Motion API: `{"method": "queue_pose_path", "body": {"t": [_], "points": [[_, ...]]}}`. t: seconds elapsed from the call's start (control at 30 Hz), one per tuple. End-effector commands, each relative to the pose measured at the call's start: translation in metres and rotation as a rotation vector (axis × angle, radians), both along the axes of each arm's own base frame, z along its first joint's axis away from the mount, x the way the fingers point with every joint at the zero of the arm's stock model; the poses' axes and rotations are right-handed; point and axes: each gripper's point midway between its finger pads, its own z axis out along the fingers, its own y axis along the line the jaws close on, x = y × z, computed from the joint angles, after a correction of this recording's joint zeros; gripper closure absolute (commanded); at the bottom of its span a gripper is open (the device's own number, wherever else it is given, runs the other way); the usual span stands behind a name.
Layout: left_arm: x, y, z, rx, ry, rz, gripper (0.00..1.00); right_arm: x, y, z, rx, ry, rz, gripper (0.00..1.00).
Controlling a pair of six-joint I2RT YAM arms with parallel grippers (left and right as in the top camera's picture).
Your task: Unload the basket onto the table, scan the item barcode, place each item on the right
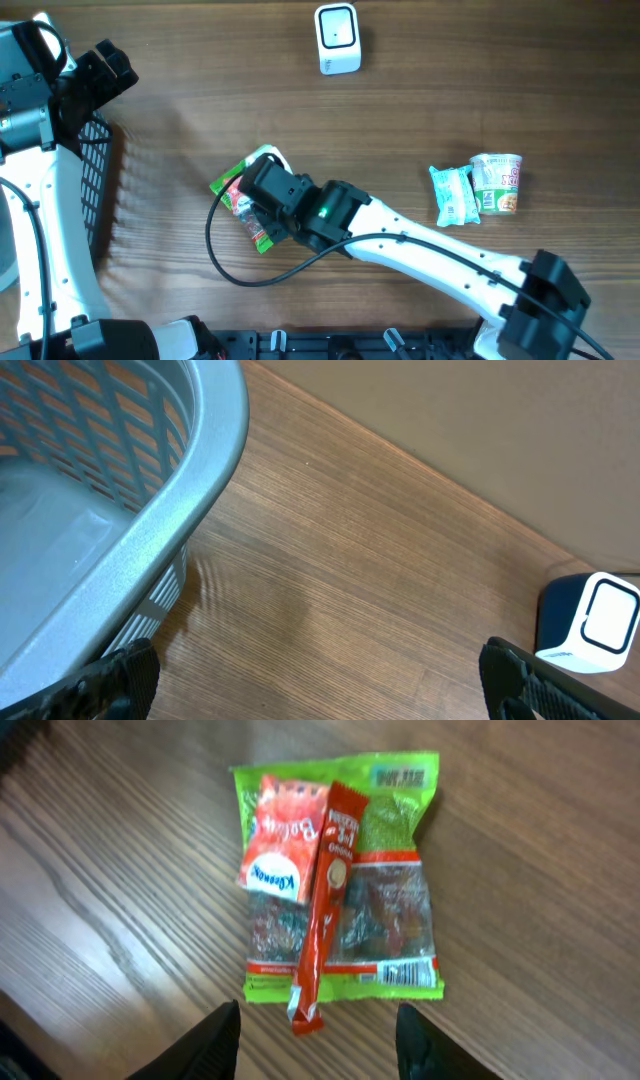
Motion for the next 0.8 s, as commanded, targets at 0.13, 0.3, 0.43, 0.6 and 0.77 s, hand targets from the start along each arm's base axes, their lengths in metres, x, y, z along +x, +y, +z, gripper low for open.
{"method": "queue_pose_path", "body": {"t": [0.13,0.3,0.43,0.6,0.77], "points": [[0.001,0.000,0.007,-0.001,-0.019,-0.002,0.00,-0.014,0.009,-0.088,-0.170,0.124,0.041,0.54],[0.001,0.000,0.007,-0.001,-0.019,-0.002,0.00,-0.017,0.016,-0.089,-0.135,0.148,0.040,0.58],[0.001,0.000,0.007,-0.001,-0.019,-0.002,0.00,-0.016,0.017,-0.097,-0.145,0.151,0.042,0.59],[0.001,0.000,0.007,-0.001,-0.019,-0.002,0.00,-0.017,0.016,-0.110,-0.171,0.161,0.051,0.86],[0.001,0.000,0.007,-0.001,-0.019,-0.002,0.00,-0.015,0.013,-0.089,-0.093,0.231,0.060,0.96]]}}
